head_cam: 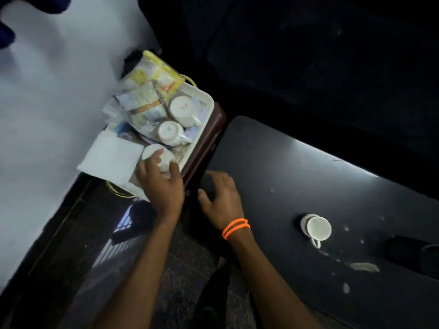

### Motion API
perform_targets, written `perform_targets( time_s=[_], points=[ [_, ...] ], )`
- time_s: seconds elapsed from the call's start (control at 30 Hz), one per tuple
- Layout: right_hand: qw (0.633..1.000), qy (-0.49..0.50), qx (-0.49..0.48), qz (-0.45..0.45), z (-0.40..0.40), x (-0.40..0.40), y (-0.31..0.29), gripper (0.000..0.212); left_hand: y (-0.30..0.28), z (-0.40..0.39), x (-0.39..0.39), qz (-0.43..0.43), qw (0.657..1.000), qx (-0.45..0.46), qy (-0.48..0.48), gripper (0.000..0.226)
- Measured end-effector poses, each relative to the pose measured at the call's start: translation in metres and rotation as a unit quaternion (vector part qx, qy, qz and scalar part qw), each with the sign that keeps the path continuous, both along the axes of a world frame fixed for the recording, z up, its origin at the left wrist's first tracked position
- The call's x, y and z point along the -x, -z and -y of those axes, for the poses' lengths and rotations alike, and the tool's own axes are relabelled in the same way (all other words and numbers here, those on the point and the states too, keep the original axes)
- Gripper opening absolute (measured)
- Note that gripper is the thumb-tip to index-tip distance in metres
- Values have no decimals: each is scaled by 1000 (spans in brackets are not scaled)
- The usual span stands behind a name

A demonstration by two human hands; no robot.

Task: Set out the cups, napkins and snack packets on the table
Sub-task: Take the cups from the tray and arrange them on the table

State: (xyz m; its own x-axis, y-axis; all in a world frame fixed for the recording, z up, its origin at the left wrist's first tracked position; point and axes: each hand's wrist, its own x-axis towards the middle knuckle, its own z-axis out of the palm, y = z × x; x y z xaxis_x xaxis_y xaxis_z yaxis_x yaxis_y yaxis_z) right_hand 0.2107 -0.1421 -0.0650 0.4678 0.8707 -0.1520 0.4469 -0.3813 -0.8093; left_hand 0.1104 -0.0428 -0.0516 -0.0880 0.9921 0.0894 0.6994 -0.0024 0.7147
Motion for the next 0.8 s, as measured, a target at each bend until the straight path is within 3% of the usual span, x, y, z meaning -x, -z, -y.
perform_targets(
  time_s=[0.1,0.17,0.27,0.4,0.53,0.63,0.7,0.8],
  points=[
    [997,-68,24,-36,-51,25,-6,51,4,-48,26,-6,991,110,-75,52],
    [992,-75,56,-80,-77,37,-5,54,8,-73,37,21,973,219,-64,54],
    [985,-61,95,-133,-101,48,2,61,7,-93,43,164,922,338,-97,47],
    [983,-39,69,-166,-100,55,4,65,8,-92,52,283,872,362,-167,43],
    [974,12,-32,-224,-85,64,-4,31,10,-72,63,377,842,351,-163,47],
    [947,94,-91,-292,-72,61,-12,17,8,-53,64,459,813,345,-97,45],
    [925,141,-106,-335,-57,51,-14,27,6,-41,57,483,810,329,-49,32],
    [883,196,-102,-414,-29,30,-8,73,9,-21,38,450,828,335,23,39]
  ],
)
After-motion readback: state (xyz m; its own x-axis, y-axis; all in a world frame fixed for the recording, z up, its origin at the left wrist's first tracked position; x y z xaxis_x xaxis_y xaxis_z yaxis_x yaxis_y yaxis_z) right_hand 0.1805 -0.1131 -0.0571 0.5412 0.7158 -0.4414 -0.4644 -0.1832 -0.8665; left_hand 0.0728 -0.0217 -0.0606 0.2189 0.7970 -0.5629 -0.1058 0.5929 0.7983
